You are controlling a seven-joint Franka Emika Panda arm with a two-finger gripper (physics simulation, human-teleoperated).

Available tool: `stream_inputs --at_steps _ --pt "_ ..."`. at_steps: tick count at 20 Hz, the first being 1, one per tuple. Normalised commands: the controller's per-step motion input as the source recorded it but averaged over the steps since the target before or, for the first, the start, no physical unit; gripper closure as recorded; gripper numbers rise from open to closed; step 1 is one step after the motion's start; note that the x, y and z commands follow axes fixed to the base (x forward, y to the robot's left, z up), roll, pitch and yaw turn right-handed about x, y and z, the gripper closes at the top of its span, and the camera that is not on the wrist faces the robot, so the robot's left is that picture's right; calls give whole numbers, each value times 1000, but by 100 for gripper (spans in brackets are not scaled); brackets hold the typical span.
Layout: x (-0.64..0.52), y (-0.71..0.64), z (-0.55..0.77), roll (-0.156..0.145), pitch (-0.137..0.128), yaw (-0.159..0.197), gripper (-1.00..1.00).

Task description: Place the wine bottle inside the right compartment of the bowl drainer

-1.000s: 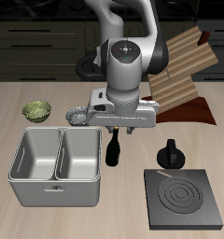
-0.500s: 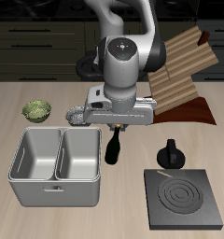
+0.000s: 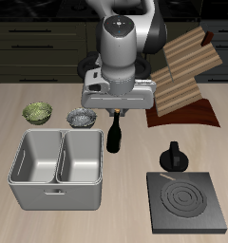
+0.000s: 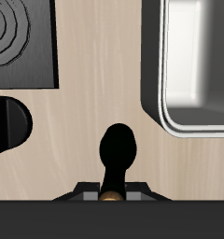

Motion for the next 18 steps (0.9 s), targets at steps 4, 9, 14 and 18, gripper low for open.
stream_inputs --at_steps 4,9,14,18 --pt "-318 -85 411 12 -43 13 100" --pt "-280 -151 411 -8 -38 -2 100" --pt "-300 -109 313 11 -13 0 100" --pt "-459 -104 631 24 -83 22 100"
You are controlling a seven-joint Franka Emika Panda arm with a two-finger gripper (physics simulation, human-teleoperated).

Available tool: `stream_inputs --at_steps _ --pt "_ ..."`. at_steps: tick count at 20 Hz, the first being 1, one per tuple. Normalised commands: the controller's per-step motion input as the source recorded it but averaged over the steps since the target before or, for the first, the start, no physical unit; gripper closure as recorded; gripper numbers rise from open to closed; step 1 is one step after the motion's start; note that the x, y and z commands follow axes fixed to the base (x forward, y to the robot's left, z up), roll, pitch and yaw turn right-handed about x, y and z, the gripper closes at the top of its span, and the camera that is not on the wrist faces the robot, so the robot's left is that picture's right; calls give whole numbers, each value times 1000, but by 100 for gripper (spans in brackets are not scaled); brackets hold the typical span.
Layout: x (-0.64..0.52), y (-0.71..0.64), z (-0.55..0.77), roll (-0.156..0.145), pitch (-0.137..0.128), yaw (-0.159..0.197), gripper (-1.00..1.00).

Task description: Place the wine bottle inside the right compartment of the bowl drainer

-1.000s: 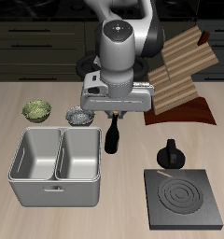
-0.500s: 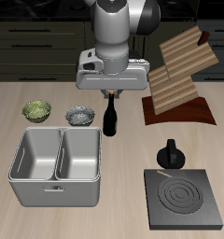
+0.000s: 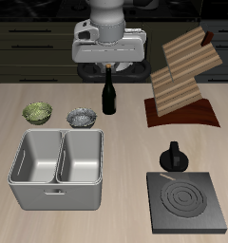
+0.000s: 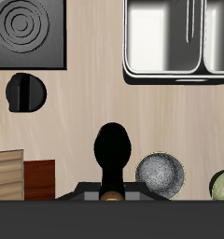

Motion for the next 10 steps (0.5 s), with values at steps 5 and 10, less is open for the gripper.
stream_inputs --at_steps 5,10 --pt "-171 -46 279 13 -31 19 100" --pt "33 -305 111 -31 15 -4 100"
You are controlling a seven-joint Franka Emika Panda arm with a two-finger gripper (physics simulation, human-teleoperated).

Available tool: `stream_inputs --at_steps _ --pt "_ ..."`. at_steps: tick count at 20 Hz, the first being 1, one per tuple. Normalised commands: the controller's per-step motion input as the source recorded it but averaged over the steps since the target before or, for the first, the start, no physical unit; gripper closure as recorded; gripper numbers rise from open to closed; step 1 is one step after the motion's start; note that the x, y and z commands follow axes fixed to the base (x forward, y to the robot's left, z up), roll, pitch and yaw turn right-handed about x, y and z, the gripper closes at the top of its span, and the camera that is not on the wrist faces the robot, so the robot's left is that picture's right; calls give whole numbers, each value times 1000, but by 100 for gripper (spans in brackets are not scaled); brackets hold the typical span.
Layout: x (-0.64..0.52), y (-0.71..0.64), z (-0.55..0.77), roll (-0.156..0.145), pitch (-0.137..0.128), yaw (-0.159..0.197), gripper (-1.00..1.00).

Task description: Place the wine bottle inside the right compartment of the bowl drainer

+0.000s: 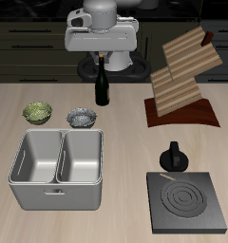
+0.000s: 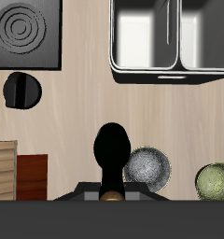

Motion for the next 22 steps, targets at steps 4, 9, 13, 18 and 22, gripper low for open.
stream_inputs --at_steps 4,9,13,18,22 --pt "82 -522 169 -3 20 -42 100" --pt "75 -698 187 -106 -34 -25 100" --pt "-8 -358 118 -37 -19 8 100" --pt "30 -363 43 -24 19 -10 100" --pt "-56 -368 247 3 -33 38 100"
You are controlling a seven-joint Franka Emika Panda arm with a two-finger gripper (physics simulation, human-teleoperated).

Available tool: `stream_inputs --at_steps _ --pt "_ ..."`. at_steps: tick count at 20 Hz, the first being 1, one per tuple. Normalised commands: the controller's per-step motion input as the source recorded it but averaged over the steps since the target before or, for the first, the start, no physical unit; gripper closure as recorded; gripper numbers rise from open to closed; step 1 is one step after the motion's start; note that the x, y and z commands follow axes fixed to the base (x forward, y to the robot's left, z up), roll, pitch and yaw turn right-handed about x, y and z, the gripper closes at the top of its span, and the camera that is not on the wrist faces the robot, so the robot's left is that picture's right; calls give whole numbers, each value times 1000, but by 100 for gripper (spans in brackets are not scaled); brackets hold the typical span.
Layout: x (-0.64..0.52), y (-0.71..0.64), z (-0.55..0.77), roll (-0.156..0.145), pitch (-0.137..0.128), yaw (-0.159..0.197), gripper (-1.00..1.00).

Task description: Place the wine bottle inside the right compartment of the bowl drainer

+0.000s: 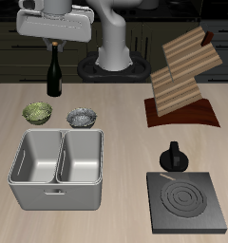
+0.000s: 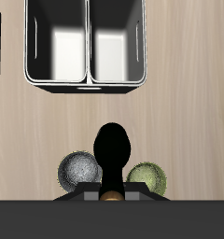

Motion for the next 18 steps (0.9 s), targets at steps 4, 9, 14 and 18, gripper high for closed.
stream_inputs --at_steps 4,9,14,18 --pt "-2 -172 288 -8 -21 46 100" --pt "299 -169 216 -42 -25 16 100" --pt "523 -36 -27 -55 32 -9 100" --pt "535 185 -58 -9 37 -5 100"
